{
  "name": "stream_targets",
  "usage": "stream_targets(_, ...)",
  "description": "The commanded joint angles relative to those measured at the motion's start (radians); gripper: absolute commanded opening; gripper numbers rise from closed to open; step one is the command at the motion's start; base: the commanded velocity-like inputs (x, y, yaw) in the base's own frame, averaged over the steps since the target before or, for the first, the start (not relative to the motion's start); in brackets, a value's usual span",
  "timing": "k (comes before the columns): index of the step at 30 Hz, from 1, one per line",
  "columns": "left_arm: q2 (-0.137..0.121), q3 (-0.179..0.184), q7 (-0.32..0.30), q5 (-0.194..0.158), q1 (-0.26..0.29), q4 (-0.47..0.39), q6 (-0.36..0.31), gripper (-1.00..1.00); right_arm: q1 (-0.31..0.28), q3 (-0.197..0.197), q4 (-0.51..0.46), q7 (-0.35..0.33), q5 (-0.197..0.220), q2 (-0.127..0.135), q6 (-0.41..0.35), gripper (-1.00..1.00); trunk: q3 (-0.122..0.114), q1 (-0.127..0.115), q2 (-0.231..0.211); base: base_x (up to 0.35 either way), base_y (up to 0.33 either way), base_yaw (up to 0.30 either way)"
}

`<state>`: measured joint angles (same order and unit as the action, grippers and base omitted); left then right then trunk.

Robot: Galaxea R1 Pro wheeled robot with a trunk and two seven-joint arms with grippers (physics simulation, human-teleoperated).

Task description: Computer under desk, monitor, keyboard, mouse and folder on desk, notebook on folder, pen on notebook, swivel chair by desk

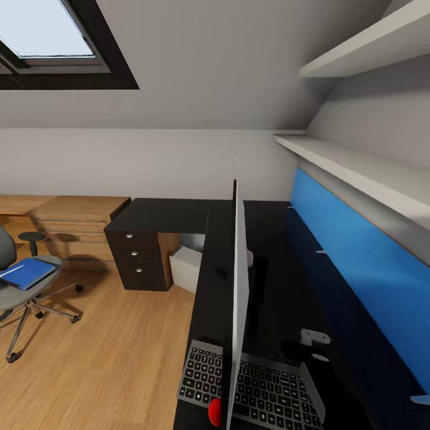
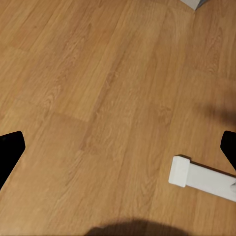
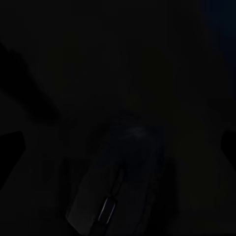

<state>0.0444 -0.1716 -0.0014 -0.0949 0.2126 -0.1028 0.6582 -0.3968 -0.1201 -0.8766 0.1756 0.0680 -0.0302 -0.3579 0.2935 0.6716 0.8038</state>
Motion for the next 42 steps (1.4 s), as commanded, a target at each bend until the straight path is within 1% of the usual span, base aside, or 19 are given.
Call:
stream_targets(1,0.0,0.004,0.0,-0.009,0.001,0.0,0.003,1.0,-0.001,-0.001,-0.001,0.005,0.007,-0.001,-0.004,1.0,0.005,0.004,0.008,0.0,0.0,0.0)
stream_targets(16,0.0,0.004,0.0,-0.009,0.001,0.0,0.003,1.0,-0.001,-0.001,0.002,0.014,0.007,-0.002,-0.004,1.0,0.005,0.004,0.008,0.0,0.0,0.0)
stream_targets(23,0.0,0.004,0.0,-0.009,0.001,0.0,0.003,1.0,-0.001,-0.002,0.003,0.014,0.007,-0.002,-0.004,1.0,0.026,0.031,0.057,0.0,0.0,0.0)
stream_targets(42,0.0,0.003,0.0,-0.009,0.001,0.0,0.003,1.0,-0.001,-0.001,0.004,0.014,0.008,-0.002,-0.004,1.0,0.026,0.031,0.057,0.0,0.0,0.0)
